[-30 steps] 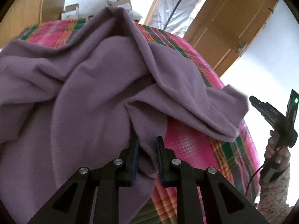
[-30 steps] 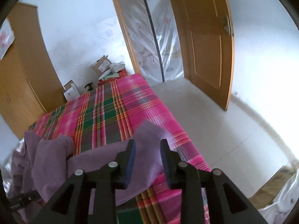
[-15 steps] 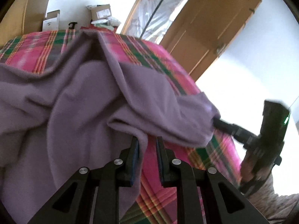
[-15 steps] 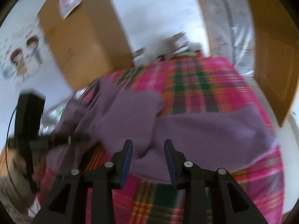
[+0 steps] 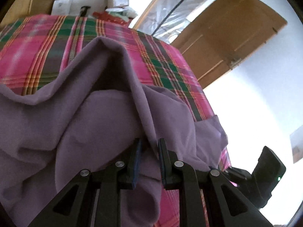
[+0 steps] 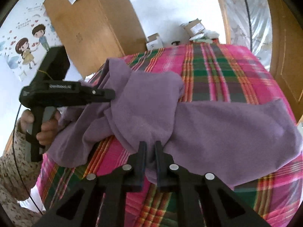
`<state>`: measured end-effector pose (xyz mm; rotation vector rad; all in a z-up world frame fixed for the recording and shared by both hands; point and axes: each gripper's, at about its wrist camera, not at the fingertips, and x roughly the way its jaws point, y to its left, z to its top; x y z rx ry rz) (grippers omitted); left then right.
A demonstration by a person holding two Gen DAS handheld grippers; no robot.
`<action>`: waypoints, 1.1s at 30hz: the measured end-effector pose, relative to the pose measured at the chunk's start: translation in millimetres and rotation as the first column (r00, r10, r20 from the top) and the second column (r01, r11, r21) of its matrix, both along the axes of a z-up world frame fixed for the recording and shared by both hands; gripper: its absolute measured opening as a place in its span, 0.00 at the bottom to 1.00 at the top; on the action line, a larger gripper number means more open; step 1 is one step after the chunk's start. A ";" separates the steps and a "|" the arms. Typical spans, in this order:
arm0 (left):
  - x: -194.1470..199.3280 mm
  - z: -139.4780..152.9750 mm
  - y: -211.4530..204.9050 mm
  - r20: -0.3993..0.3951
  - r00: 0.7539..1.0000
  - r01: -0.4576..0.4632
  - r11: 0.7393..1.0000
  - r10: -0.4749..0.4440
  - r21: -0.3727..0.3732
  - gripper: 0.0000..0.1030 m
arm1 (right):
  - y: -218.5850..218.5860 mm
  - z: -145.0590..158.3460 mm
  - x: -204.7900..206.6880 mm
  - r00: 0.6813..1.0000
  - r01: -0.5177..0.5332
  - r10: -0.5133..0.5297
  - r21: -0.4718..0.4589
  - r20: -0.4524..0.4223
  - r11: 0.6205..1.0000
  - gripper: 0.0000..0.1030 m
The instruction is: Fold clothes
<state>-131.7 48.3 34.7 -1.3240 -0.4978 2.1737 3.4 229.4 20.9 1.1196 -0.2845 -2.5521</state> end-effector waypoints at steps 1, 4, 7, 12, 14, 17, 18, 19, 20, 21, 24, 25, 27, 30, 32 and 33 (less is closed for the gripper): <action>-1.4 0.0 -1.0 0.000 1.000 -0.002 1.000 0.002 0.013 0.18 | 3.5 4.6 0.5 1.000 0.019 -0.019 0.005 -0.015 1.000 0.08; -6.5 2.4 0.7 -0.007 1.000 0.006 0.999 -0.005 0.045 0.18 | 9.9 16.2 -2.7 0.998 0.040 -0.040 0.012 -0.040 0.999 0.08; -13.4 4.8 5.5 -0.008 1.000 0.016 0.998 -0.016 0.065 0.18 | 13.3 30.5 -4.6 0.996 0.055 -0.052 0.040 -0.075 0.998 0.08; -27.6 14.9 17.1 -0.006 1.000 0.021 0.994 -0.020 0.112 0.18 | 27.2 53.9 -7.2 0.989 0.090 -0.083 0.057 -0.119 0.994 0.08; -30.7 21.6 22.0 -0.020 0.999 0.028 0.993 -0.026 0.118 0.18 | 30.1 62.2 -5.0 0.987 0.100 -0.090 0.071 -0.136 0.992 0.08; -33.8 32.4 29.1 -0.045 0.998 0.040 0.991 -0.035 0.129 0.18 | 34.4 73.2 -2.6 0.984 0.107 -0.093 0.085 -0.153 0.991 0.07; -34.6 35.0 30.1 -0.051 0.998 0.043 0.990 -0.036 0.131 0.18 | 35.9 76.6 -2.0 0.983 0.108 -0.093 0.088 -0.157 0.990 0.07; -35.5 36.9 30.9 -0.054 0.998 0.043 0.990 -0.036 0.135 0.18 | 37.7 79.1 -1.9 0.982 0.120 -0.103 0.102 -0.158 0.988 0.06; -36.6 37.6 31.7 -0.054 0.998 0.042 0.990 -0.035 0.136 0.18 | 39.5 81.4 -1.8 0.981 0.134 -0.114 0.116 -0.159 0.984 0.03; -37.8 37.8 32.5 -0.054 0.998 0.042 0.990 -0.035 0.137 0.18 | 42.3 84.5 -2.9 0.979 0.146 -0.124 0.131 -0.163 0.981 0.02; -42.9 36.8 32.5 -0.044 0.999 0.025 0.990 -0.019 0.138 0.18 | 51.1 92.1 -9.5 0.975 0.173 -0.147 0.154 -0.165 0.973 0.00; -44.8 35.4 32.2 -0.039 0.999 0.022 0.990 -0.017 0.141 0.18 | 53.0 92.8 -13.6 0.975 0.181 -0.154 0.171 -0.161 0.968 0.00; -47.8 32.3 32.0 -0.029 1.000 0.016 0.989 -0.012 0.145 0.18 | 47.0 89.1 -18.2 0.982 0.150 -0.128 0.159 -0.140 0.976 0.00; -51.5 26.4 31.0 -0.009 1.000 0.011 0.990 -0.009 0.144 0.18 | 36.9 83.0 -24.6 0.990 0.099 -0.084 0.135 -0.109 0.986 0.02; -53.5 23.6 30.6 0.001 1.000 0.005 0.989 -0.005 0.145 0.18 | 30.1 79.0 -28.9 0.995 0.064 -0.054 0.118 -0.089 0.991 0.07; -54.5 22.9 30.7 0.004 1.000 0.001 0.990 -0.001 0.143 0.18 | 26.7 77.0 -31.1 0.996 0.047 -0.039 0.109 -0.079 0.993 0.19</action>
